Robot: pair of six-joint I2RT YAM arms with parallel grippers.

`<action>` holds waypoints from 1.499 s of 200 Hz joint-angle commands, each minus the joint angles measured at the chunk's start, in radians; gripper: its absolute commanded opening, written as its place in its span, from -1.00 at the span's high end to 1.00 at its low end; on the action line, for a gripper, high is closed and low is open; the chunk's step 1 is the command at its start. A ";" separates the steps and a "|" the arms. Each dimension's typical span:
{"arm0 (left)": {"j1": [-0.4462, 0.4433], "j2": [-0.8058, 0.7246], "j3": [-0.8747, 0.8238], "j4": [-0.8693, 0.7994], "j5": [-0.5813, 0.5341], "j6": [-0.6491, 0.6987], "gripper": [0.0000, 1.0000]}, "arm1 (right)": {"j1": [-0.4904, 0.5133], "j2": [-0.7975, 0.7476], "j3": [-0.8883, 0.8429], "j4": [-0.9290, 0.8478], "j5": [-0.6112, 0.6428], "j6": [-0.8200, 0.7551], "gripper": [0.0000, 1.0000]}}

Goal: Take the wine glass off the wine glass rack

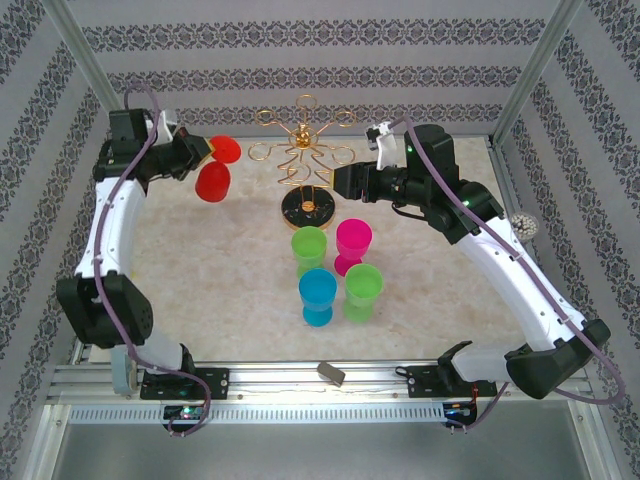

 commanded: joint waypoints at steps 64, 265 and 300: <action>-0.065 -0.335 -0.203 -0.243 -0.147 0.274 1.00 | -0.009 0.015 -0.001 0.034 -0.082 0.031 0.06; -0.701 -0.538 -0.570 -0.304 -1.409 0.881 1.00 | 0.065 -0.119 -0.156 0.042 -0.041 0.035 0.05; -0.763 -0.606 -0.693 -0.260 -1.533 0.919 1.00 | 0.065 -0.090 -0.142 0.062 -0.059 0.033 0.05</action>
